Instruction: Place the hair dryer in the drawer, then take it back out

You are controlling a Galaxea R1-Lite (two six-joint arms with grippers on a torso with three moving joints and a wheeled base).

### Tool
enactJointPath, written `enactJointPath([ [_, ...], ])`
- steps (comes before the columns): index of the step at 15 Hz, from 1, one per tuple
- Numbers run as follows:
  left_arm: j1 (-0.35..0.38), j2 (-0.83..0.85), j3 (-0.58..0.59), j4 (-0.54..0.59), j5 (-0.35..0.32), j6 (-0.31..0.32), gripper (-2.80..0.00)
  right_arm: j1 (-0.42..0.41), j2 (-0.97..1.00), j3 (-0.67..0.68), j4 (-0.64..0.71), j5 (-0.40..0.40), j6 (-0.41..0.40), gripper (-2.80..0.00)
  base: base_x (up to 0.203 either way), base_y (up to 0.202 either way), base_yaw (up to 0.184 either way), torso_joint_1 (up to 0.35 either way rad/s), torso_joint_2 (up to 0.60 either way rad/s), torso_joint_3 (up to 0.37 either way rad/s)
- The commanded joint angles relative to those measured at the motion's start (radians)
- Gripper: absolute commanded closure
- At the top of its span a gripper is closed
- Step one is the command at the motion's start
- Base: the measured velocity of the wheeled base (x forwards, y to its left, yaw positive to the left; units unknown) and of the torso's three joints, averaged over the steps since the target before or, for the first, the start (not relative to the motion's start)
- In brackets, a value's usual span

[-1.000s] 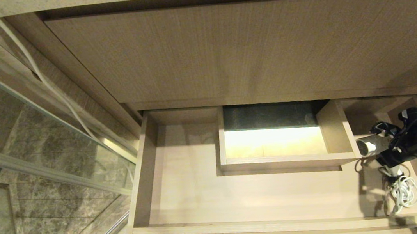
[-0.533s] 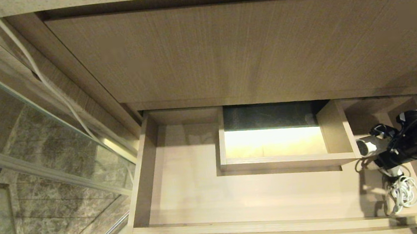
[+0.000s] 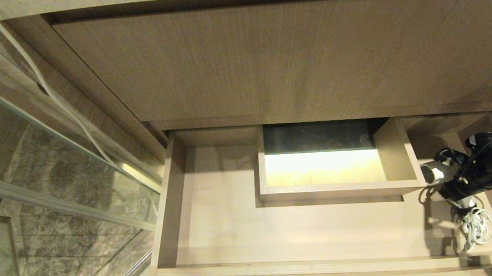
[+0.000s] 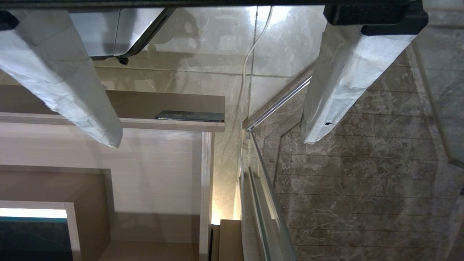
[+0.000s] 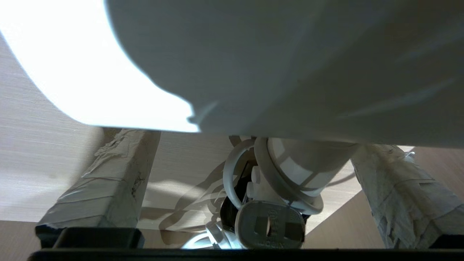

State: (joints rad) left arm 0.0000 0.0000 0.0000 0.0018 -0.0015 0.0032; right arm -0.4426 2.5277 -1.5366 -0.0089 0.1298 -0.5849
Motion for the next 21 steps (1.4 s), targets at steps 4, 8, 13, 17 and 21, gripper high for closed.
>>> enactJointPath([
  [4,0.000,0.001,0.000,0.000,0.000,0.000,-2.80,0.001,0.003,0.000,0.001,0.005,-0.004,0.00,0.000,0.000,0.000,0.000,0.00,0.000],
  [8,0.000,0.000,0.000,0.000,0.000,0.000,-2.80,0.001,-0.014,0.004,0.012,0.005,-0.004,0.00,0.000,0.000,0.000,0.000,0.00,0.000],
  [13,0.000,0.000,0.000,0.000,0.000,0.000,-2.80,-0.001,-0.078,0.015,0.021,0.005,-0.010,0.00,0.000,0.000,0.000,0.000,0.00,0.000],
  [17,0.000,0.001,0.000,0.000,0.000,0.000,-2.80,-0.003,-0.141,0.021,0.071,0.007,-0.017,0.00,0.000,0.000,0.000,0.000,0.00,0.000],
  [21,0.000,0.000,0.000,0.000,0.000,0.000,-2.80,-0.010,-0.229,0.059,0.114,0.007,-0.049,0.00,0.000,0.000,0.000,0.000,0.00,0.000],
])
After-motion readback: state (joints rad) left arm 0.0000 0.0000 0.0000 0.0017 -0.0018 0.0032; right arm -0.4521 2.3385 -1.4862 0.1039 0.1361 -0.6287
